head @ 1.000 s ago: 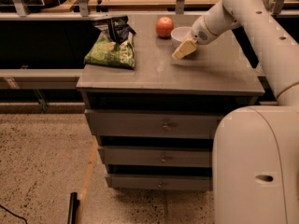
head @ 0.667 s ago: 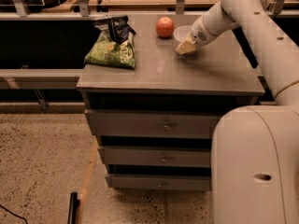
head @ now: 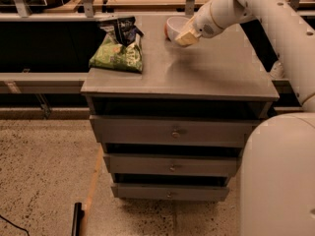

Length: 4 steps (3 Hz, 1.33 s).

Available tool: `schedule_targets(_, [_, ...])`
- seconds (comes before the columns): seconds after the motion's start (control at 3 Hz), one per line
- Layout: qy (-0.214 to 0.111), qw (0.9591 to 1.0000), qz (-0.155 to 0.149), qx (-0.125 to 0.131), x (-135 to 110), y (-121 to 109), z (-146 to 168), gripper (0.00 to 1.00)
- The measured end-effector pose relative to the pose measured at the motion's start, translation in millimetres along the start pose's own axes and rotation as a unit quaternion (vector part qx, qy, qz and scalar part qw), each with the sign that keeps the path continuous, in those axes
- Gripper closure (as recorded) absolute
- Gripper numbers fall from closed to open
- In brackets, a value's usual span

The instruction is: Move white bowl near green jalapeno chip bag

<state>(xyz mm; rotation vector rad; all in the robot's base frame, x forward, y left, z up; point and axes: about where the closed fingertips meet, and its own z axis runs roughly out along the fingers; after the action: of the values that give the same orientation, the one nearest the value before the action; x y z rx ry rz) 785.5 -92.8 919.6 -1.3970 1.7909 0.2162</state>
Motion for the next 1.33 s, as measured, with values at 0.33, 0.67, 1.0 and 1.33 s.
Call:
schedule_targets(0.33, [-0.028,0.9981,-0.046,-0.031,-27.2,24.6,4.6,1.00])
schedule_targets(0.67, [-0.032,0.9950,-0.062,-0.072,-36.7,46.0,18.2,0.83])
schedule_targets(1.0, [-0.016,0.9924,-0.067,-0.102,-31.6,59.6,33.8,0.59])
schedule_targets(1.33, [0.000,0.9901,-0.073,-0.120,-24.0,69.1,46.0,0.28])
